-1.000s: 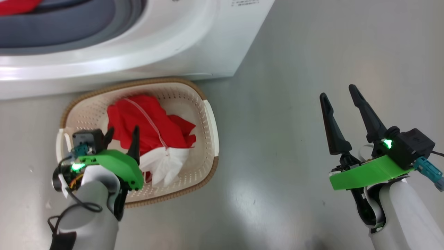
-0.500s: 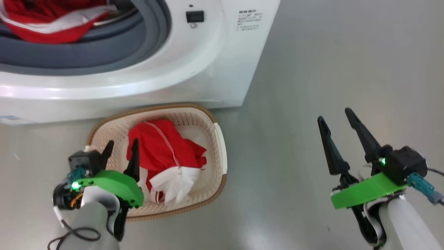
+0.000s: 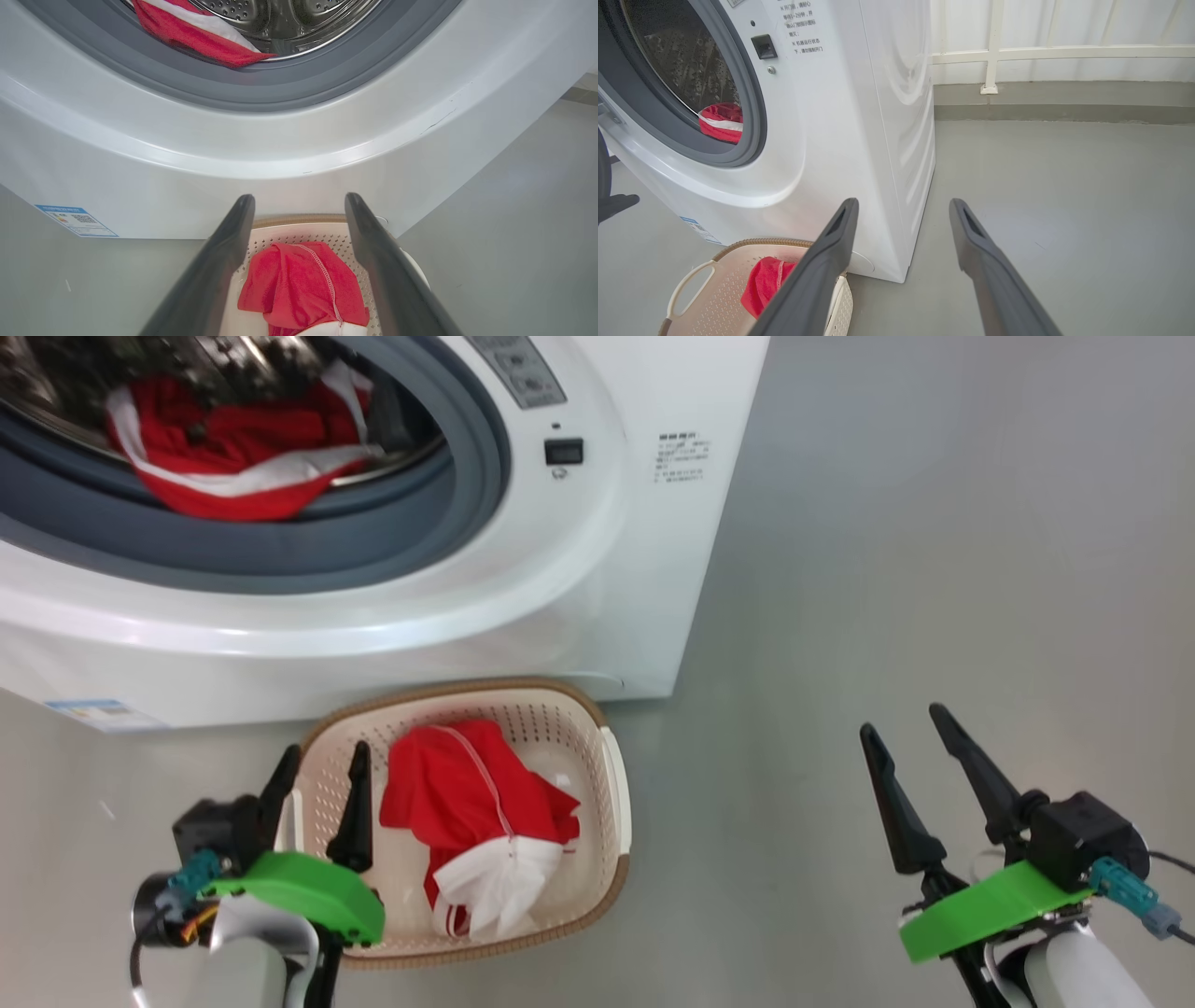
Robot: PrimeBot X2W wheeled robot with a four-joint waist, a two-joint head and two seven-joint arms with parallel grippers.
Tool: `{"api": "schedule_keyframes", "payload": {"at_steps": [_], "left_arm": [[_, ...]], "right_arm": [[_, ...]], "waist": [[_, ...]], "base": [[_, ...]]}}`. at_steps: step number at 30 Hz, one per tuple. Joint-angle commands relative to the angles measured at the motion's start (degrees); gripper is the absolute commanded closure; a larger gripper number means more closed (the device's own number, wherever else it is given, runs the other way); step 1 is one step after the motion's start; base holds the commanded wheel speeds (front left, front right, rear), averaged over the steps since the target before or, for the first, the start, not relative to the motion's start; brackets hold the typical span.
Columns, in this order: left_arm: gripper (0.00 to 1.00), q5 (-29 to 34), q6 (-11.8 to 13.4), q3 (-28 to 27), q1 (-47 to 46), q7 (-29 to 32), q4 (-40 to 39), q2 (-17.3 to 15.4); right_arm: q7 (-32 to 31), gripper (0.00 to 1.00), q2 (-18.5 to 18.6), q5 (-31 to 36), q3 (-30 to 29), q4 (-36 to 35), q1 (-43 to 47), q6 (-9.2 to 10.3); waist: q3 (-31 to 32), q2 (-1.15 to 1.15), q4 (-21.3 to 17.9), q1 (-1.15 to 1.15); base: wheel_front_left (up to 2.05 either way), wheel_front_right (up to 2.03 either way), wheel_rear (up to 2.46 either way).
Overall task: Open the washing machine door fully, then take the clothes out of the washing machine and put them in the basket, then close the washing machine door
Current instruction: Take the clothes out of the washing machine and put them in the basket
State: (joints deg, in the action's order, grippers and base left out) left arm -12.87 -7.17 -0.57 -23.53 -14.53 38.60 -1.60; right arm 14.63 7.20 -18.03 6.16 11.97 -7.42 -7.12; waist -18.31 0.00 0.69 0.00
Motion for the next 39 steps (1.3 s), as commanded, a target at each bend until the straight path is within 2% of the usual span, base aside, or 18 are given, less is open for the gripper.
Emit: {"api": "schedule_keyframes", "payload": {"at_steps": [1,19,32,39], "left_arm": [[0.0,0.69,-0.31,-1.73,1.43,-0.47,-1.82,-1.3],[0.0,0.96,-0.31,-2.0,14.46,-0.47,-16.95,-1.28],[0.0,1.44,0.41,-3.73,23.18,-0.47,-26.17,-1.28],[0.0,1.67,0.8,-4.39,26.47,-0.47,-28.6,-1.28]], "right_arm": [[0.37,0.0,0.68,-0.66,1.03,-1.04,0.83,-0.36],[0.37,0.0,1.08,-1.24,0.16,-0.38,7.89,-0.36],[0.37,0.0,1.63,-1.21,-0.57,-1.12,11.69,-0.36],[0.37,0.0,1.55,-1.2,-1.07,-1.45,13.26,-0.36]], "waist": [[2.09,0.0,0.71,0.0],[10.77,0.0,2.28,0.0],[13.72,0.0,3.15,0.0],[15.03,0.0,3.13,0.0]], "base": [[0.0,0.0,0.0],[0.0,0.0,0.0],[0.0,0.0,0.0],[0.0,0.0,0.0]]}}
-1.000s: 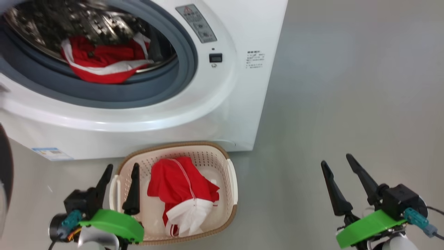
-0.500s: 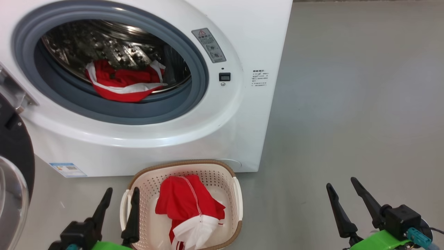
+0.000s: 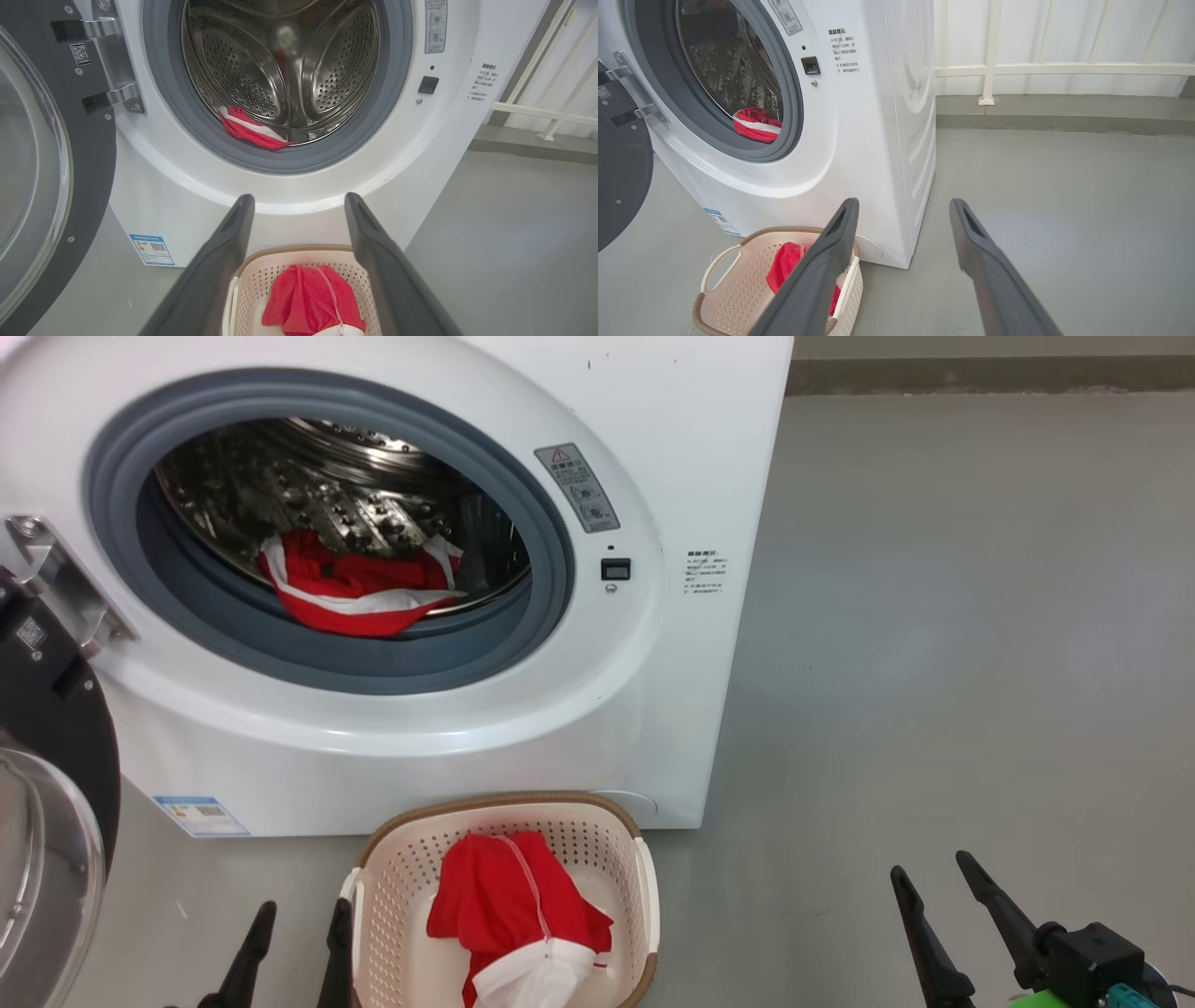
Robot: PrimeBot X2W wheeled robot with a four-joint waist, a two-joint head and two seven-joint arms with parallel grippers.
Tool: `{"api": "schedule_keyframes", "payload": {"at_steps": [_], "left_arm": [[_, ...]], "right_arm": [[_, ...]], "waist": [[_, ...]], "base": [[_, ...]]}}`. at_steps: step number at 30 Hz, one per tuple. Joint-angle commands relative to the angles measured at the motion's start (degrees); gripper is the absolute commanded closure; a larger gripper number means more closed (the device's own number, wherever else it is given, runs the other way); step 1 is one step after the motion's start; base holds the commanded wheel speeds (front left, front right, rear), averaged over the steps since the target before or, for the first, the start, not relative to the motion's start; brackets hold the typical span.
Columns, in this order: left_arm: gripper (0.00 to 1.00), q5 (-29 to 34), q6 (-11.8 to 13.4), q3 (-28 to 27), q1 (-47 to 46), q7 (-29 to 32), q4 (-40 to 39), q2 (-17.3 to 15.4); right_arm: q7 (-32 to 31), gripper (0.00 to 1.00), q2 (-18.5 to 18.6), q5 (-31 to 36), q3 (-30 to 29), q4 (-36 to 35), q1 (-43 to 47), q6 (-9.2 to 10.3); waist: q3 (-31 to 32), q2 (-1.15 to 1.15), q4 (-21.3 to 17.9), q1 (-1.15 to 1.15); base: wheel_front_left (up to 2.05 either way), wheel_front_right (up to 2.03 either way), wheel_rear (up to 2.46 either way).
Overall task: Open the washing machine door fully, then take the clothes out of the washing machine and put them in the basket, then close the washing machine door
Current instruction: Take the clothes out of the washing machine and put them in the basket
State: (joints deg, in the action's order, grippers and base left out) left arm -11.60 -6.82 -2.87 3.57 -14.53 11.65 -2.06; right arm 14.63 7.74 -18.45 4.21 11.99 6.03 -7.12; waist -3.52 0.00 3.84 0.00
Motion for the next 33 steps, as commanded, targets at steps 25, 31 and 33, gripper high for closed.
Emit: {"api": "schedule_keyframes", "payload": {"at_steps": [25,31,33], "left_arm": [[0.0,-1.76,2.82,-0.28,1.66,-0.47,-3.52,-0.82],[0.0,-1.54,3.47,1.13,-1.0,-0.47,-1.48,-0.82],[0.0,-1.22,3.52,1.61,-2.67,-0.47,-0.26,-0.82]], "right_arm": [[0.37,0.0,0.1,-0.43,0.47,-2.08,0.61,-0.36],[0.37,0.0,-0.49,-0.39,0.23,-2.17,-0.41,-0.36],[0.37,0.0,-0.74,-0.4,0.26,-2.08,-0.9,-0.36]], "waist": [[0.32,0.0,-1.2,0.0],[-1.58,0.0,-0.91,0.0],[-2.33,0.0,-0.79,0.0]], "base": [[0.0,0.0,0.0],[0.0,0.0,0.0],[0.0,0.0,0.0]]}}
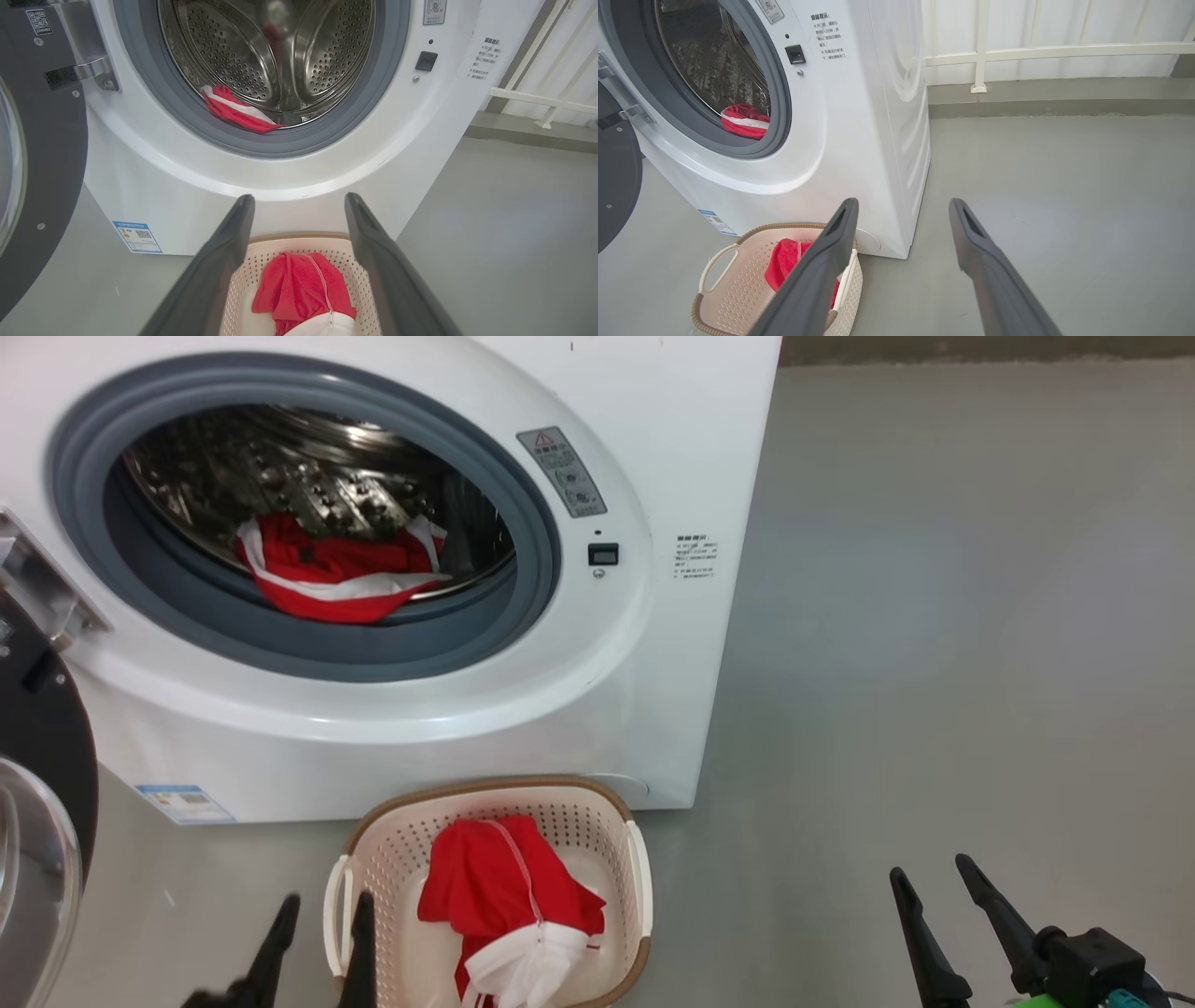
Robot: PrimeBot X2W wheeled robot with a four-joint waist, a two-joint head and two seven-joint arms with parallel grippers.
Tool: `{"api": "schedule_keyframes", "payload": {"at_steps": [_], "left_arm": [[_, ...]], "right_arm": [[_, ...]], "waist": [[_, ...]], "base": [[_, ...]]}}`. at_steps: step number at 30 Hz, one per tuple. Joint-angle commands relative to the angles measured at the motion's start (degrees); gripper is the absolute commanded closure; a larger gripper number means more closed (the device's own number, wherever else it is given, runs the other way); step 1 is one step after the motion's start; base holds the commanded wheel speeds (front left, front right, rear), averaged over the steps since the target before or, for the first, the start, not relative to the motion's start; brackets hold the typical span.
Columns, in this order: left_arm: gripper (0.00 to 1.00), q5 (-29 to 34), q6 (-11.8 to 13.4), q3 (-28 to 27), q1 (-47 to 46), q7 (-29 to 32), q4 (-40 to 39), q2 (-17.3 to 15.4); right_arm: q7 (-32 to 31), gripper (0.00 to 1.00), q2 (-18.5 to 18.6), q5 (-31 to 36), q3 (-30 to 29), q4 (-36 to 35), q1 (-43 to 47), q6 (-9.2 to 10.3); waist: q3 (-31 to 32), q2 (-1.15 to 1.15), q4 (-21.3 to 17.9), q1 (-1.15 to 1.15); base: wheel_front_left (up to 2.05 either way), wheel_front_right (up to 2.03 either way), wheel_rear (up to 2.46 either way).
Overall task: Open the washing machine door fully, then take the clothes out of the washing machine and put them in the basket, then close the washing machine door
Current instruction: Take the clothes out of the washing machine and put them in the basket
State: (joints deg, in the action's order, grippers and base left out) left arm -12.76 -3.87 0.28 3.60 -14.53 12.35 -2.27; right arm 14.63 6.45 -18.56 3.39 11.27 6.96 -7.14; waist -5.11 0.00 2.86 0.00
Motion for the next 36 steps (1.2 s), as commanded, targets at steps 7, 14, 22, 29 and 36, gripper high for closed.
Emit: {"api": "schedule_keyframes", "payload": {"at_steps": [7,14,22,29,36], "left_arm": [[0.0,2.78,0.59,-0.14,-12.25,-0.47,5.83,-0.72],[0.0,4.16,-0.09,1.24,-25.01,-0.47,13.84,-1.6],[0.0,5.22,0.03,2.26,-39.92,3.18,23.38,-3.77],[0.0,5.47,0.05,3.08,-51.71,8.82,31.26,-5.05],[0.0,5.62,0.51,3.67,-61.42,13.71,39.71,-6.22]], "right_arm": [[0.37,0.0,0.02,-0.22,1.71,-1.51,-4.47,-0.35],[0.37,0.0,-0.09,-0.19,2.28,-1.88,-8.03,-0.35],[0.37,0.0,-0.32,-0.13,2.03,-2.27,-11.22,-0.35],[0.37,0.0,-0.37,-0.05,2.05,-2.49,-13.22,-0.35],[0.37,0.0,-0.29,-0.02,2.58,-2.69,-14.78,-0.35]], "waist": [[-4.64,0.0,0.4,0.0],[-9.96,0.0,0.21,0.0],[-15.05,0.0,-0.04,0.0],[-18.22,0.0,0.35,0.0],[-20.13,0.0,0.07,0.0]], "base": [[0.0,0.0,0.0],[0.0,0.0,0.0],[0.0,0.0,0.0],[0.0,0.0,0.0],[0.0,0.0,0.0]]}}
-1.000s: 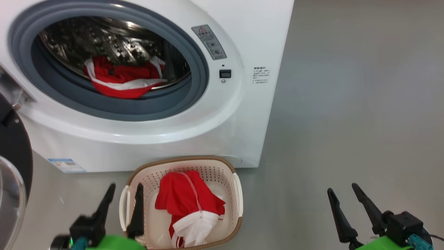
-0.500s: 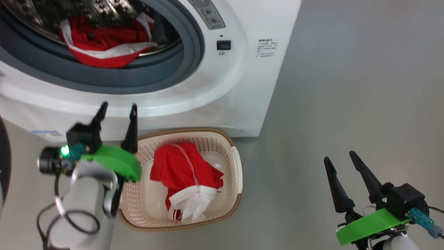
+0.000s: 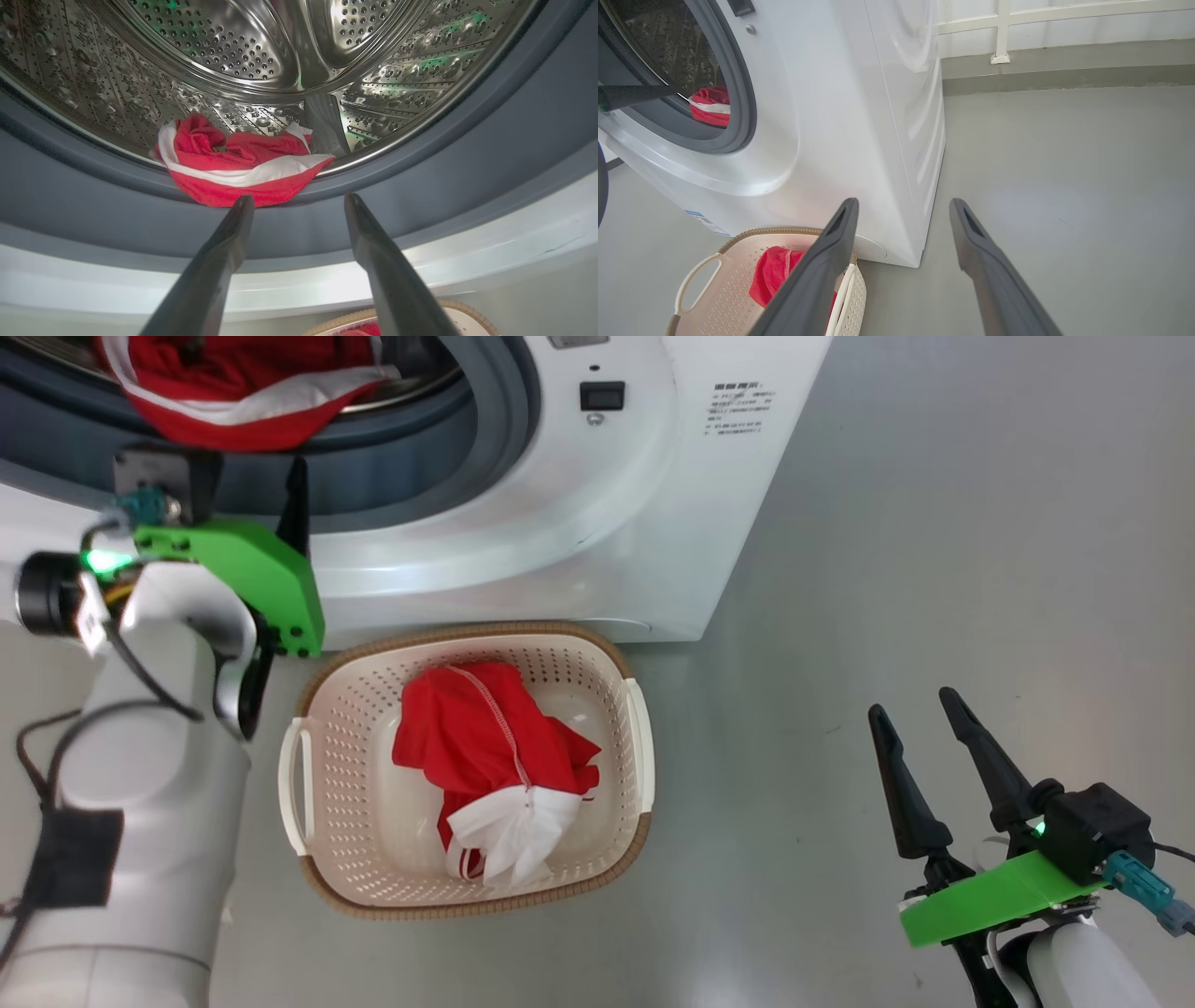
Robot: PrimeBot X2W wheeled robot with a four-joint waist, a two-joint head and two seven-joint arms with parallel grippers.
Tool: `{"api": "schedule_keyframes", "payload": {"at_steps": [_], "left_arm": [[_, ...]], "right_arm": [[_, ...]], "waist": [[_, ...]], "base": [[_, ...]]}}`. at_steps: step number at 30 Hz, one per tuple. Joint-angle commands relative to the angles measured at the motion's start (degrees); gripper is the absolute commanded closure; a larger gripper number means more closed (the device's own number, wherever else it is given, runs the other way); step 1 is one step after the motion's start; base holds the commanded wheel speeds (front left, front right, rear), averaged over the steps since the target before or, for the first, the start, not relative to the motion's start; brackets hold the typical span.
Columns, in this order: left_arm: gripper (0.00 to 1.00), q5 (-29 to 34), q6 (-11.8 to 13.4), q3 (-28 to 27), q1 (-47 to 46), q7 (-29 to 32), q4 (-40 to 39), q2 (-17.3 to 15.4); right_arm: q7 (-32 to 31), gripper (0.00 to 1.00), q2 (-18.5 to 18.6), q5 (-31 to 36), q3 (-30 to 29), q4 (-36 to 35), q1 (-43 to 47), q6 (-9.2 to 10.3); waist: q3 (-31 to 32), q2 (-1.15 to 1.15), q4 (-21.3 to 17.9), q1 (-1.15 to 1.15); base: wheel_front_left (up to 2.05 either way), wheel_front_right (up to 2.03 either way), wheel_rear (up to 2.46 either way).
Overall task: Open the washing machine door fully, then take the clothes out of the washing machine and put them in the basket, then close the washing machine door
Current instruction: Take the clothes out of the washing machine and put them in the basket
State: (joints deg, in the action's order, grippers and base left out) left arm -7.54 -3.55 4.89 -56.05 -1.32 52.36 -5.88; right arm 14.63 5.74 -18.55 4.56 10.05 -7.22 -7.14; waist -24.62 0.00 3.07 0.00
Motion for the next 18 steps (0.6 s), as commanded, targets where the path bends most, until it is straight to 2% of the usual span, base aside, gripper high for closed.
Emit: {"api": "schedule_keyframes", "payload": {"at_steps": [1,18], "left_arm": [[0.0,0.51,0.24,-0.75,-2.89,0.68,0.76,-2.7],[0.0,3.05,1.77,2.62,-16.03,-0.4,15.18,-5.92]], "right_arm": [[0.37,0.0,0.42,-0.02,1.46,-1.51,-0.76,-0.35],[0.37,0.0,-0.39,-0.38,3.79,-1.59,-3.92,-0.35]], "waist": [[-0.86,0.0,-0.21,0.0],[-5.51,0.0,-3.39,0.0]], "base": [[0.0,0.0,0.0],[0.0,0.0,0.0]]}}
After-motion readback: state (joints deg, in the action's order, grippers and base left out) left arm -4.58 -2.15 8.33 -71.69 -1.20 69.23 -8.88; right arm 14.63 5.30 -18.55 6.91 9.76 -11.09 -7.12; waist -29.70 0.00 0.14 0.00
